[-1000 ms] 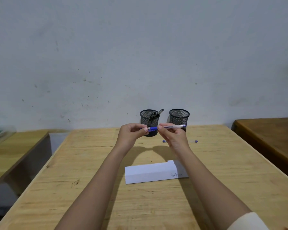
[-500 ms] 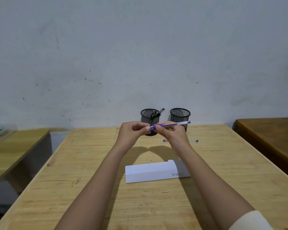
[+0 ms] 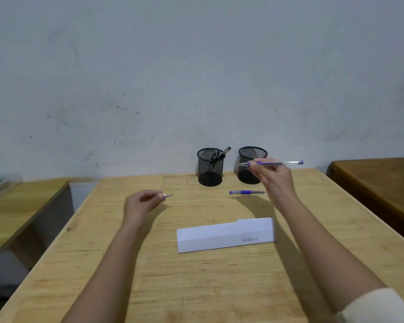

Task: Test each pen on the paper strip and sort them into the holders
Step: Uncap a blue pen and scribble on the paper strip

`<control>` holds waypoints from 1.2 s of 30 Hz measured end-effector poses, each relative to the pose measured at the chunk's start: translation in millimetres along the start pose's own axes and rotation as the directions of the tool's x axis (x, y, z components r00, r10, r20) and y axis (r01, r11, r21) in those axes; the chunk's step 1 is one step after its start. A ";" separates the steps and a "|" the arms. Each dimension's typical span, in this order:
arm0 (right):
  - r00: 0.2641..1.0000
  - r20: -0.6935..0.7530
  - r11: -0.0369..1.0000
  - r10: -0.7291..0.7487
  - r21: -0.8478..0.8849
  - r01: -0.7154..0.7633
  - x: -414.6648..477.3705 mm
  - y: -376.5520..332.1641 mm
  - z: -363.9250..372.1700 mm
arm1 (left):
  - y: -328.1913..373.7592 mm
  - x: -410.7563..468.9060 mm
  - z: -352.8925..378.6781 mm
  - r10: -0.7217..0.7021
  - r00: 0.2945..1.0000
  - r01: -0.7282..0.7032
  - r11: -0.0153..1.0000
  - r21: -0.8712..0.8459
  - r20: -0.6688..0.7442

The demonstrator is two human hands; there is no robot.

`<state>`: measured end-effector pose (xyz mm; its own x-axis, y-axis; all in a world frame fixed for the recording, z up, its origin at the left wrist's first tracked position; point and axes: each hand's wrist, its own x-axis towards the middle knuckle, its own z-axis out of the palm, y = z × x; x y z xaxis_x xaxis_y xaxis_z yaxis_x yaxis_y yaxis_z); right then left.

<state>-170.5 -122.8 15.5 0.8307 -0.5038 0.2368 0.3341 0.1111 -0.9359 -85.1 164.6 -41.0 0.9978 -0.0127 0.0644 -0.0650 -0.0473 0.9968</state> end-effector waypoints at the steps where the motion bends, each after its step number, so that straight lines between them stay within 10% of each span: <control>1: 1.000 -0.013 0.999 0.014 -0.036 -0.015 -2.9 6.5 4.1 | -5.2 -2.3 8.8 -0.015 1.000 0.015 1.000 0.007 0.027; 13: 0.996 0.010 0.962 0.092 -0.259 -0.086 -11.5 26.1 0.0 | -21.5 7.3 28.6 0.093 0.984 -0.146 0.910 0.388 0.151; 19: 0.999 0.035 0.958 0.032 -0.285 -0.021 -8.6 9.6 3.0 | 11.0 -9.1 40.0 0.271 0.959 -0.282 0.909 0.308 0.080; 24: 1.000 0.028 0.969 -0.005 -0.248 0.012 -17.3 -4.4 -0.8 | 33.0 -64.8 70.7 0.625 0.604 -0.790 0.553 0.266 0.495; 27: 1.000 0.008 0.969 -0.017 -0.247 0.018 -28.3 -7.8 -7.9 | 18.2 -99.6 89.7 0.512 0.498 -0.859 0.403 0.316 0.700; 36: 0.997 -0.010 0.957 0.081 -0.278 -0.081 -63.3 9.9 -41.6 | -10.6 -110.3 104.1 0.077 0.537 -0.824 0.262 0.502 0.840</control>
<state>-238.3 -125.5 -19.5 0.8506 -0.5016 0.1575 0.1291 -0.0910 -0.9874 -195.4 62.5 -63.7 0.5227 -0.8496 0.0706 -0.8439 -0.5038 0.1844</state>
